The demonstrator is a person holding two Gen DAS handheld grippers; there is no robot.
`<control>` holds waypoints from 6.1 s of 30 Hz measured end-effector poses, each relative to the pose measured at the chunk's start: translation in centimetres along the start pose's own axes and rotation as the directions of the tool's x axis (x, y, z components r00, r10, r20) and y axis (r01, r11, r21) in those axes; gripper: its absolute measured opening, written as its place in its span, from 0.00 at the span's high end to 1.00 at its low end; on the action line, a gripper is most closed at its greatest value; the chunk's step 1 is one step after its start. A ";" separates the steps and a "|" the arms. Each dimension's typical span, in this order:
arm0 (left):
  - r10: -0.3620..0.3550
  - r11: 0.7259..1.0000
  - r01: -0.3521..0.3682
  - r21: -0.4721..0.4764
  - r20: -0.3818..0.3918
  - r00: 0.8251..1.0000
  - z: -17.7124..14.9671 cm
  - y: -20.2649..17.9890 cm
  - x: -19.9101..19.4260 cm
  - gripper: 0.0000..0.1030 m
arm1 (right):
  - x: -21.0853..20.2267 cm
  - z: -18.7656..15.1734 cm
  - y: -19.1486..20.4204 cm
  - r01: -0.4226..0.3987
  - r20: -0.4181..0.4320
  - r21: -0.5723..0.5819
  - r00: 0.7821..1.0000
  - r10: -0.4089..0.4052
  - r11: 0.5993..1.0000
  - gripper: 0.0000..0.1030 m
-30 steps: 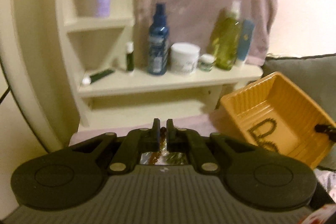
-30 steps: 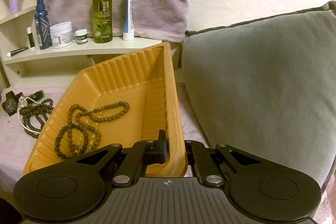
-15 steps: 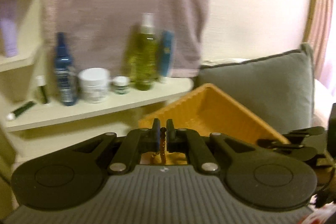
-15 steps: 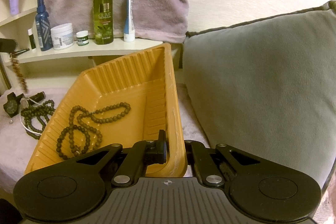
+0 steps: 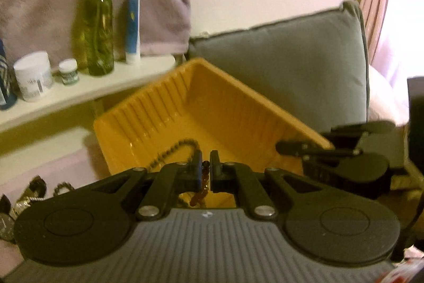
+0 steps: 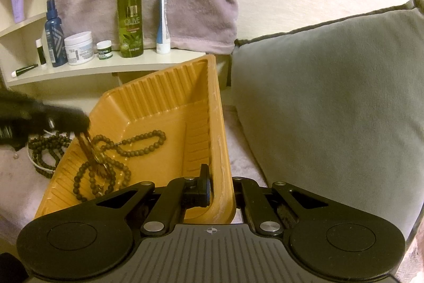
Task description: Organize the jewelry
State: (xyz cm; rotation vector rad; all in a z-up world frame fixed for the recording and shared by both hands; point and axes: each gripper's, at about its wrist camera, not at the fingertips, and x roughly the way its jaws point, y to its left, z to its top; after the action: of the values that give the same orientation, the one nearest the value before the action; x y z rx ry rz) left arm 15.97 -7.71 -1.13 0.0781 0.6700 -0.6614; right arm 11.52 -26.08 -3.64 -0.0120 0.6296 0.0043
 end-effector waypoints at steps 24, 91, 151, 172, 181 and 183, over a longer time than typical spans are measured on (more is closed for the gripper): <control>0.487 0.867 -0.481 -0.131 0.017 0.873 -7.7 9.8 -6.8 0.69 | -0.1 -0.1 -0.1 -0.002 -0.002 -0.005 1.000 0.002 1.000 0.96; 0.163 0.986 -0.162 -0.033 0.039 0.986 -4.4 1.0 0.4 0.92 | 0.2 -0.1 0.1 0.016 -0.008 -0.013 1.000 -0.016 1.000 0.96; 0.728 0.664 -0.732 -0.151 -0.093 0.680 -10.0 16.1 -1.1 0.49 | 0.6 -0.1 0.2 0.029 -0.012 -0.029 0.999 -0.029 0.999 0.95; 0.661 0.738 -0.662 -0.127 -0.055 0.748 -9.8 16.0 -3.5 0.62 | 0.6 -0.1 0.1 0.029 -0.009 -0.025 1.000 -0.029 0.999 0.95; 0.552 0.818 -0.543 -0.189 -0.007 0.834 -9.8 14.8 -6.1 0.62 | 0.5 -0.1 0.1 0.028 -0.006 -0.027 1.000 -0.028 0.999 0.95; 0.544 0.824 -0.538 -0.180 -0.017 0.839 -10.4 14.4 -5.8 0.62 | 0.5 -0.1 0.1 0.029 -0.007 -0.026 1.000 -0.029 0.999 0.95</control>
State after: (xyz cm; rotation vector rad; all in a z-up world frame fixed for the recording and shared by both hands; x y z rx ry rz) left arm 15.34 9.70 -7.85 0.0863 0.6310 -0.0483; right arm 11.87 -25.98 -4.05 -0.0466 0.6366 -0.0154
